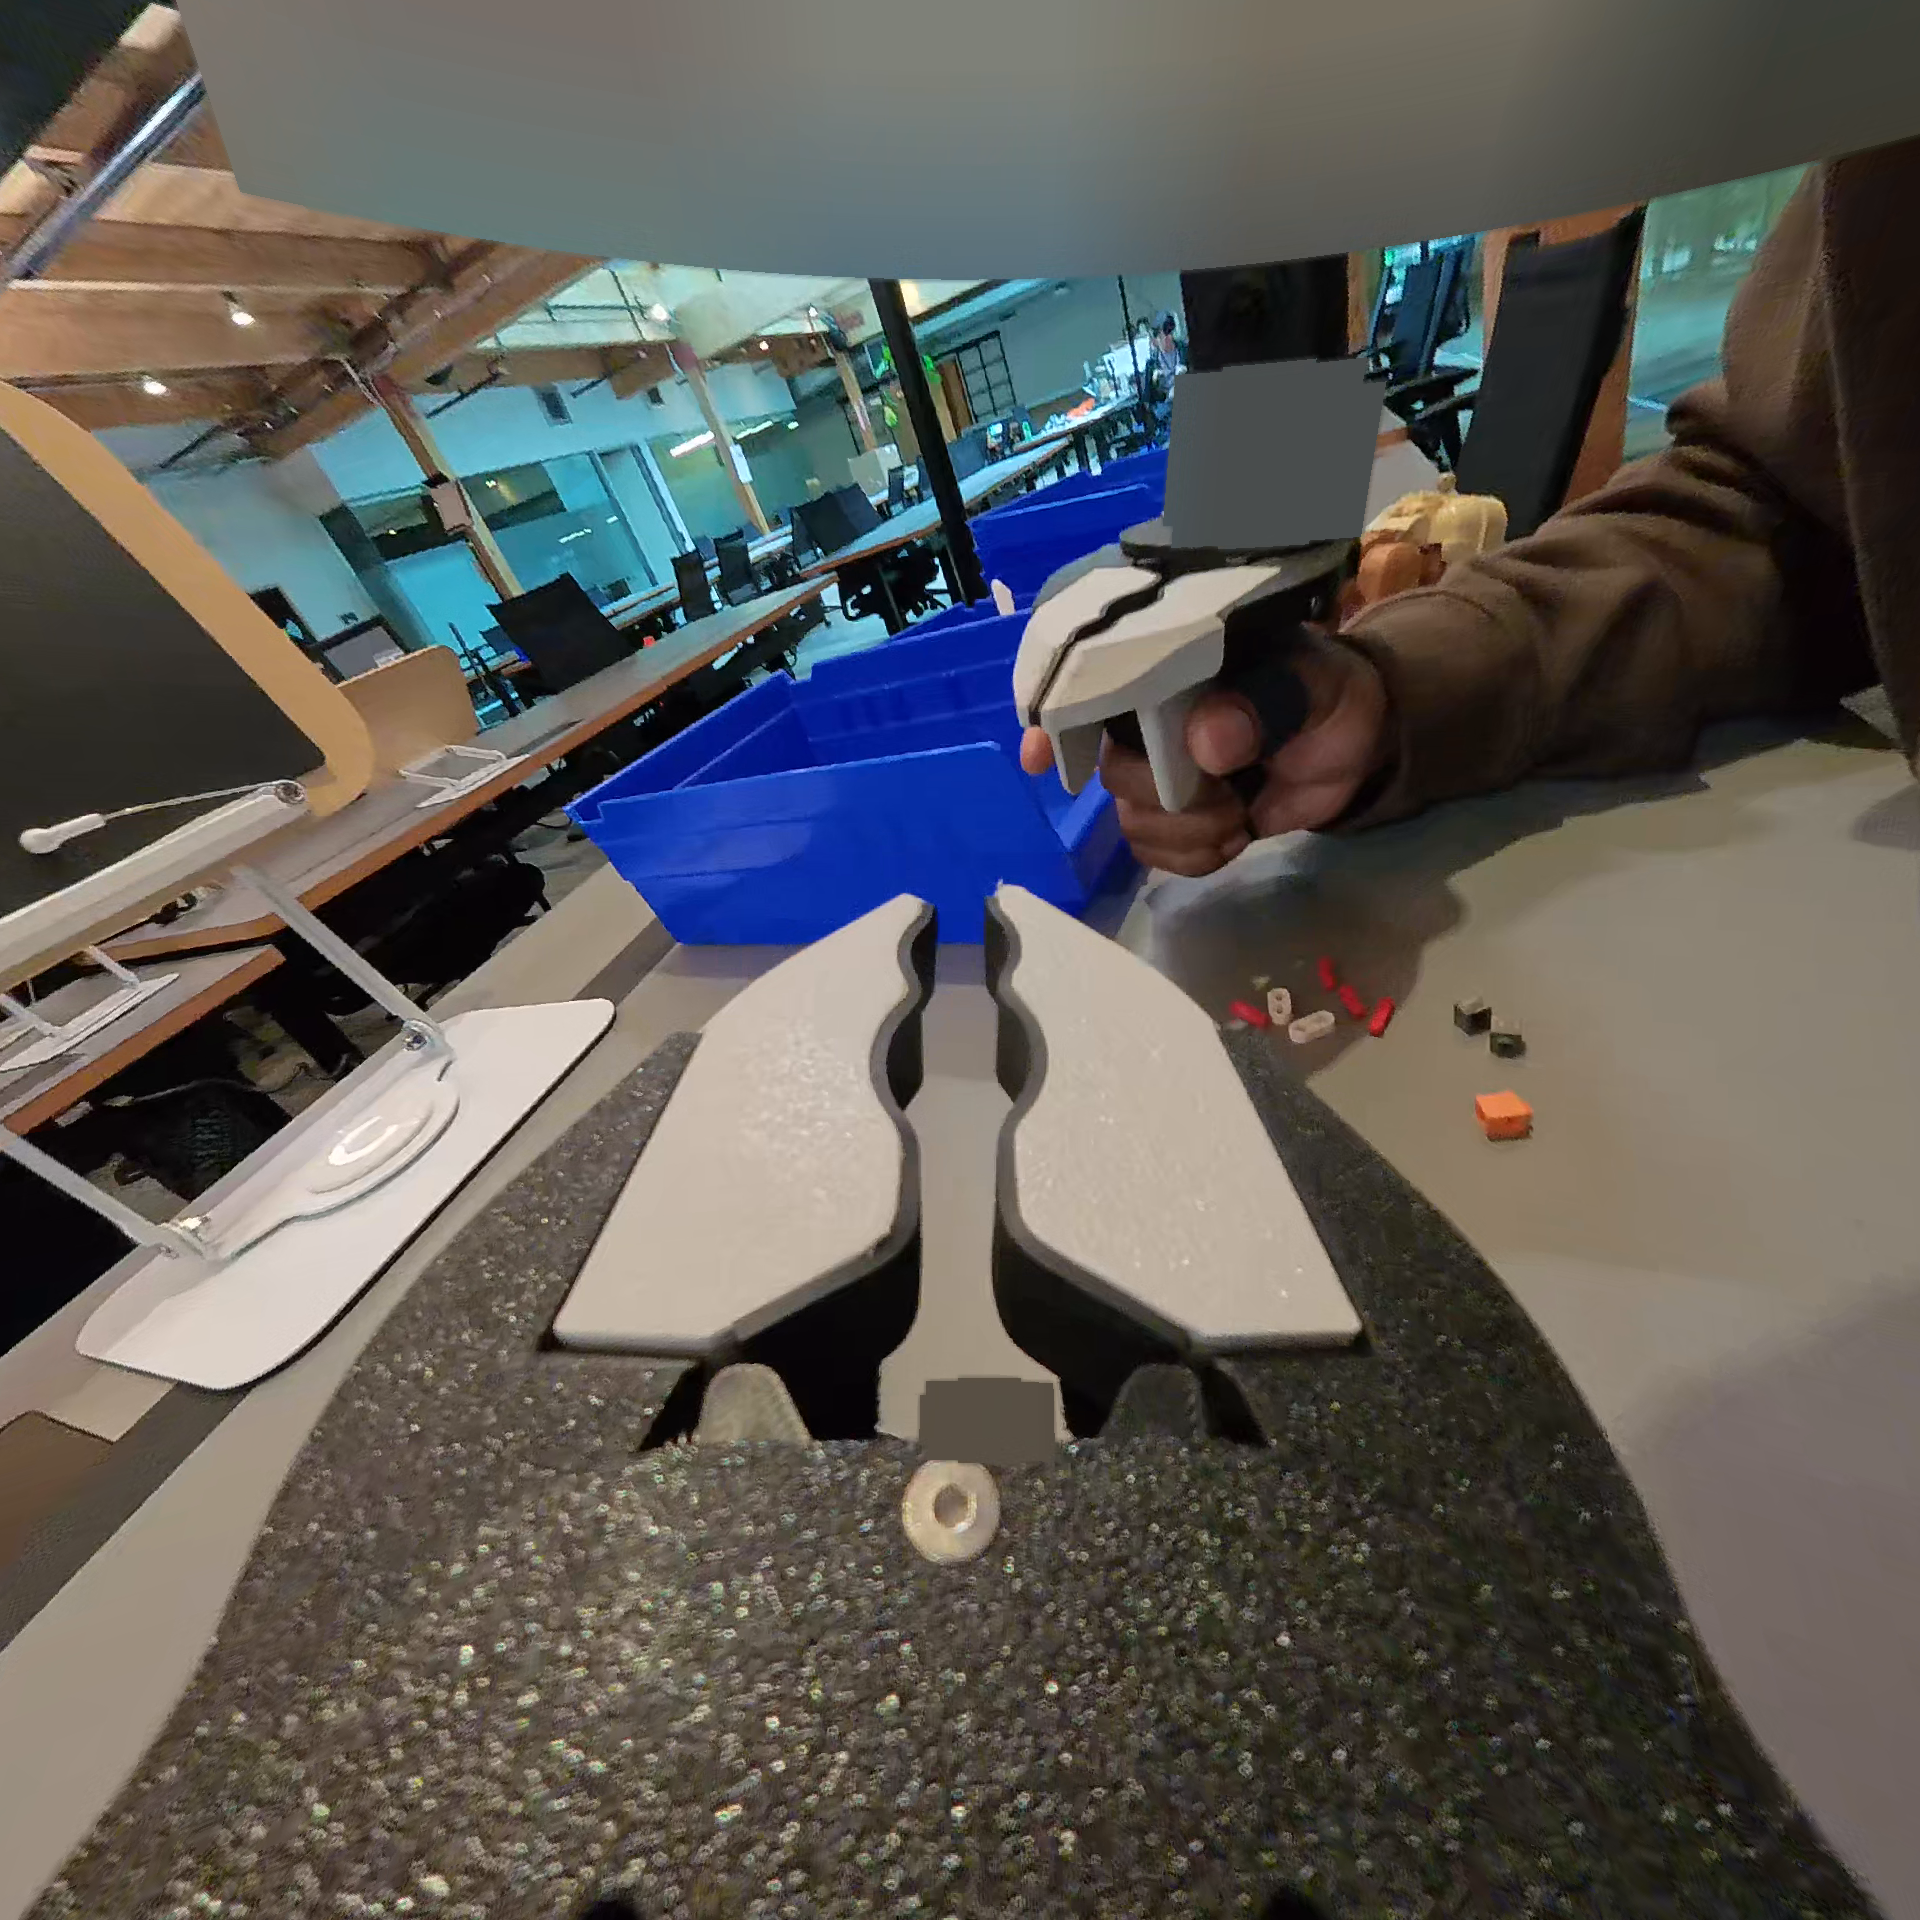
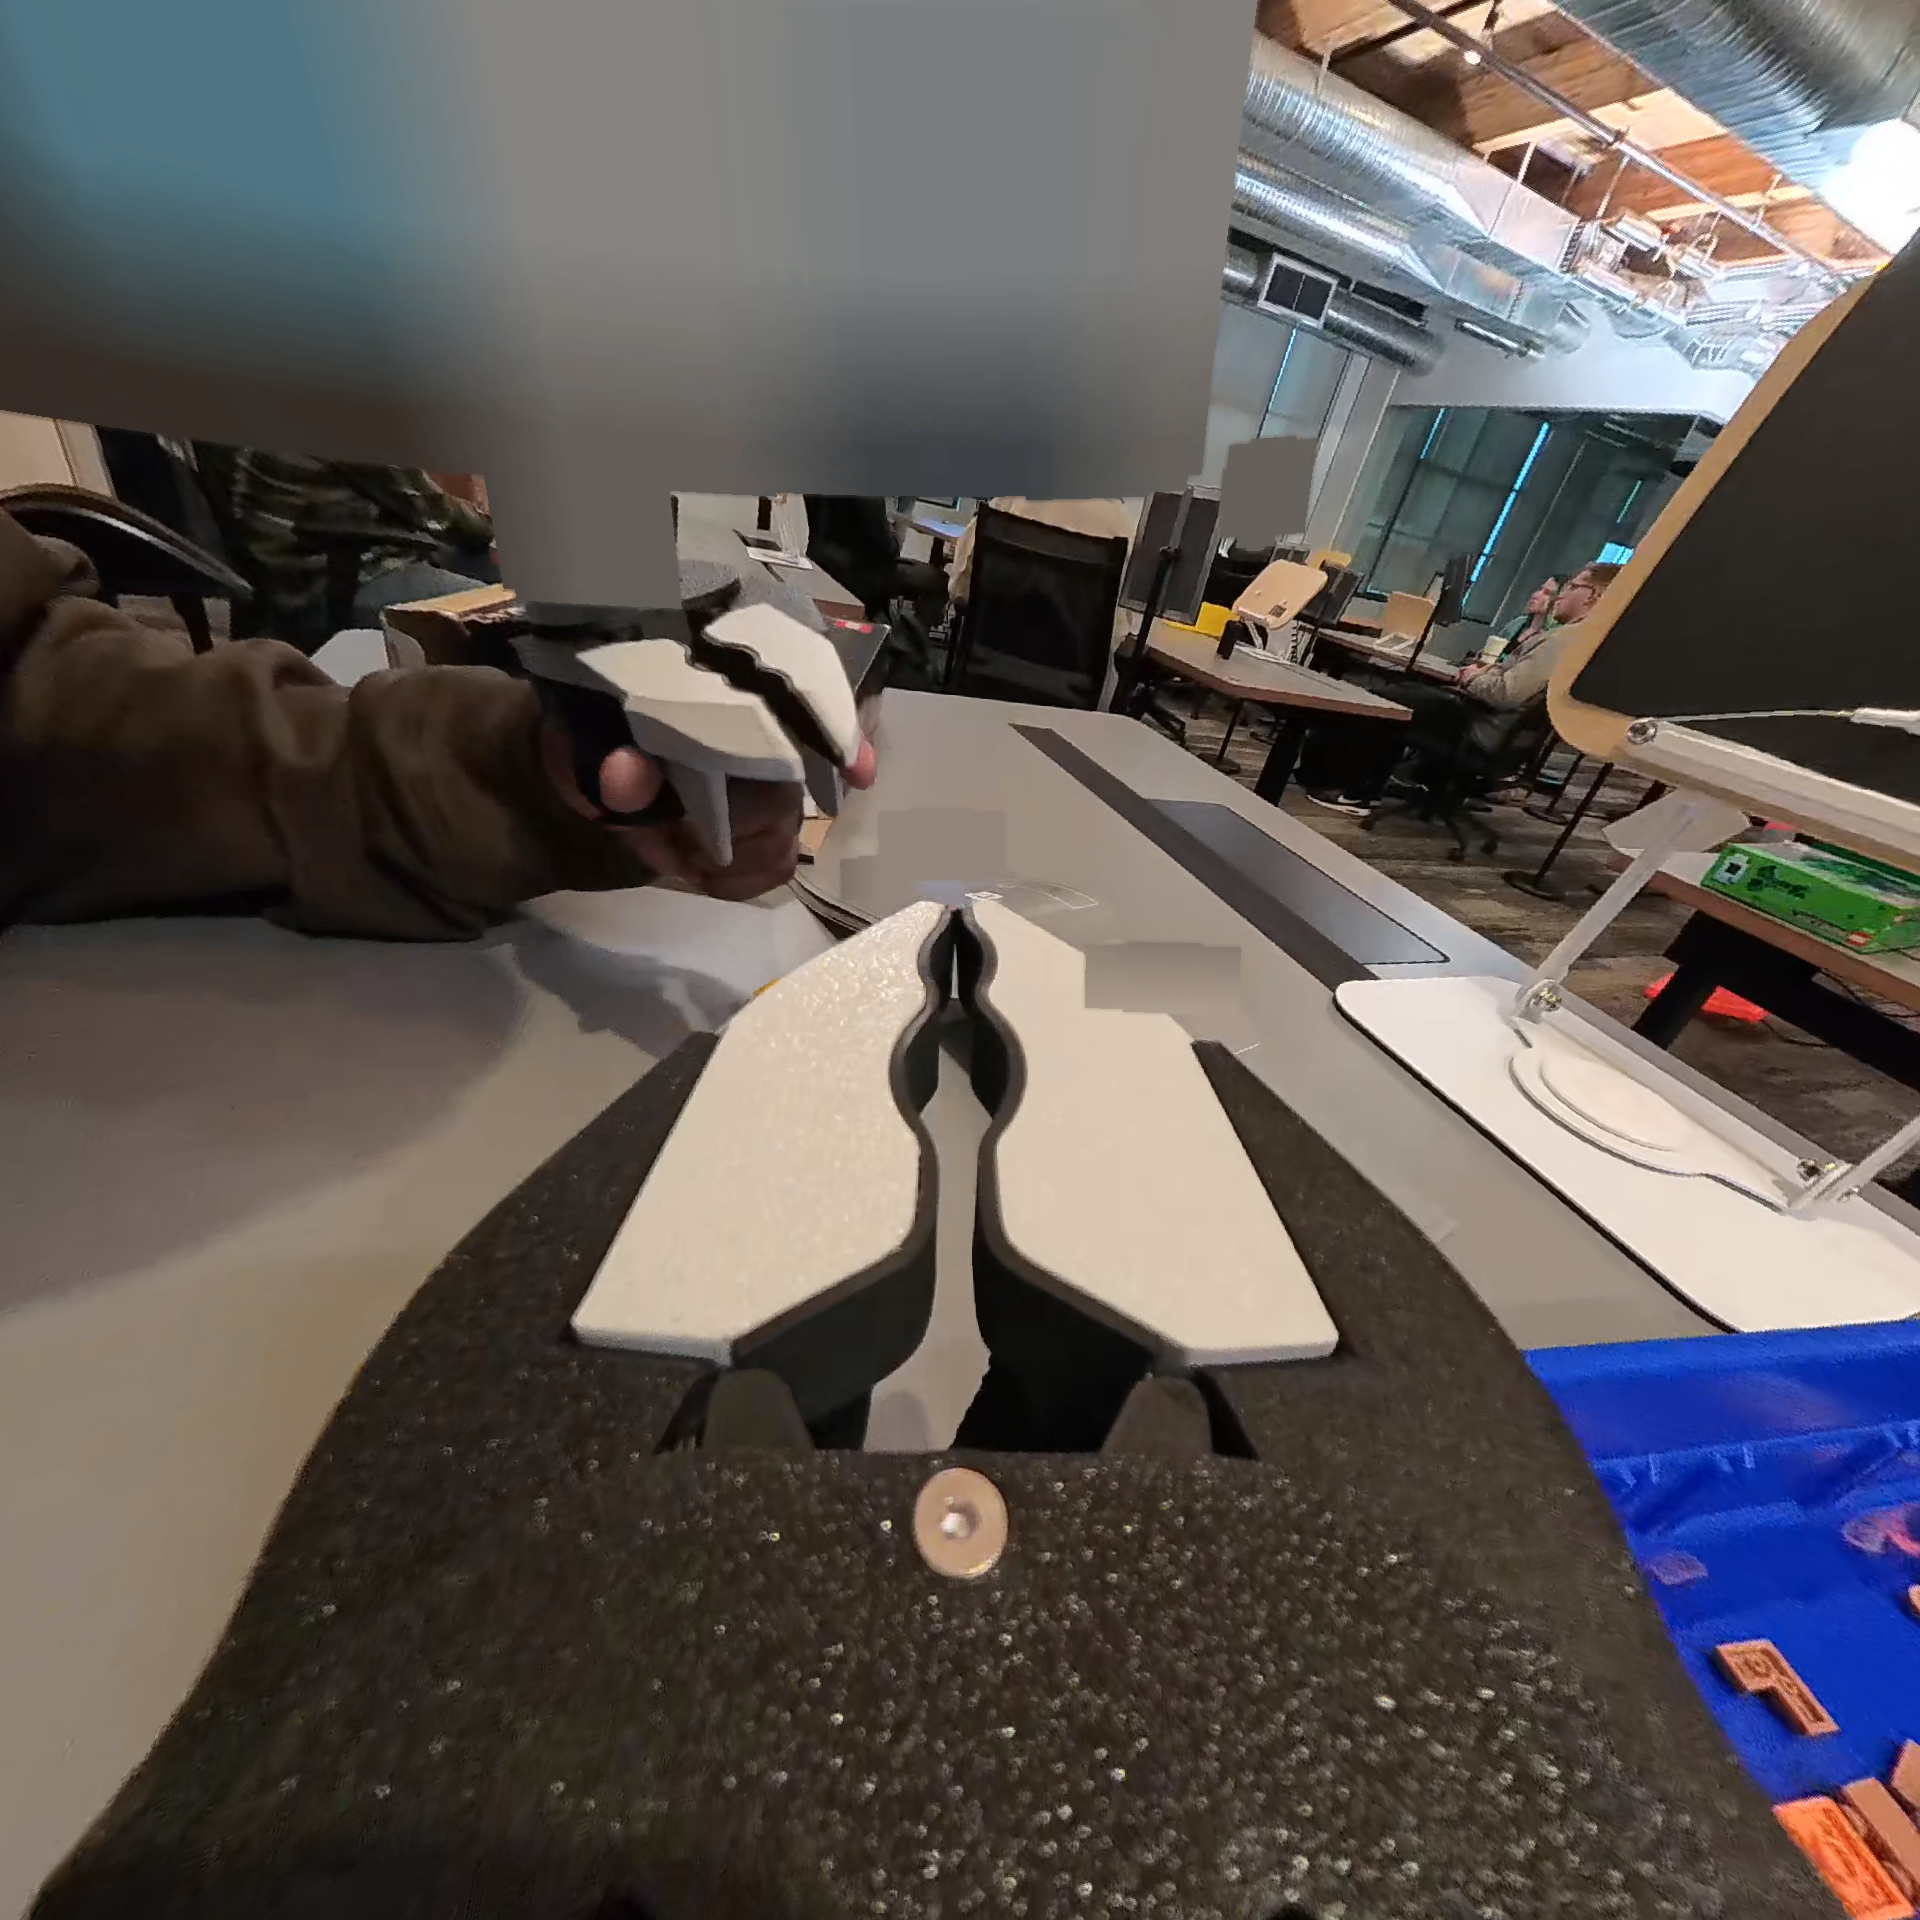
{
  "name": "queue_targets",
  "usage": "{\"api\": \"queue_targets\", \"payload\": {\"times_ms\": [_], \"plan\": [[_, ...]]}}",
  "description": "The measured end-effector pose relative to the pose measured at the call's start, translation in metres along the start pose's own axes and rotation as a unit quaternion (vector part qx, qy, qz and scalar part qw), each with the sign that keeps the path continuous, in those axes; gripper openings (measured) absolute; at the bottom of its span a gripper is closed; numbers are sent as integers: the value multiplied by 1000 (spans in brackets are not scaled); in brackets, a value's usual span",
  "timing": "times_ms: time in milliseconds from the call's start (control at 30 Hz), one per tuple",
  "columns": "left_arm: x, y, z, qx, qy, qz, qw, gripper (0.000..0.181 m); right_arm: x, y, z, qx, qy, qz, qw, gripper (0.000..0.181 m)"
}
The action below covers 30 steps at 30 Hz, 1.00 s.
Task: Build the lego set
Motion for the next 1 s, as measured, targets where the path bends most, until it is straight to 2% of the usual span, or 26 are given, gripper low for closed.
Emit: {"api": "queue_targets", "payload": {"times_ms": [400,633,833,1000], "plan": [[-4,-13,31,-84,-36,-47,995,13,-7,7,-1,10,-14,-18,1000,0],[1,-12,32,-83,-42,-38,995,14,2,21,-5,9,-9,-1,1000,0],[6,-9,34,-92,-42,-28,994,10,-11,34,-23,50,-18,-8,999,0],[-3,-19,50,-124,-47,-45,990,0,-20,39,-16,40,-57,-19,997,0]]}}
Point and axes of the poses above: each gripper's, where its closed fingertips meet, y back along the fingers, x out of its top, z = x × y across the jaws, the point moved 3 cm from there along y, back along the fingers, and after that the axes turned 8 degrees about -y, right-handed, at the moved point
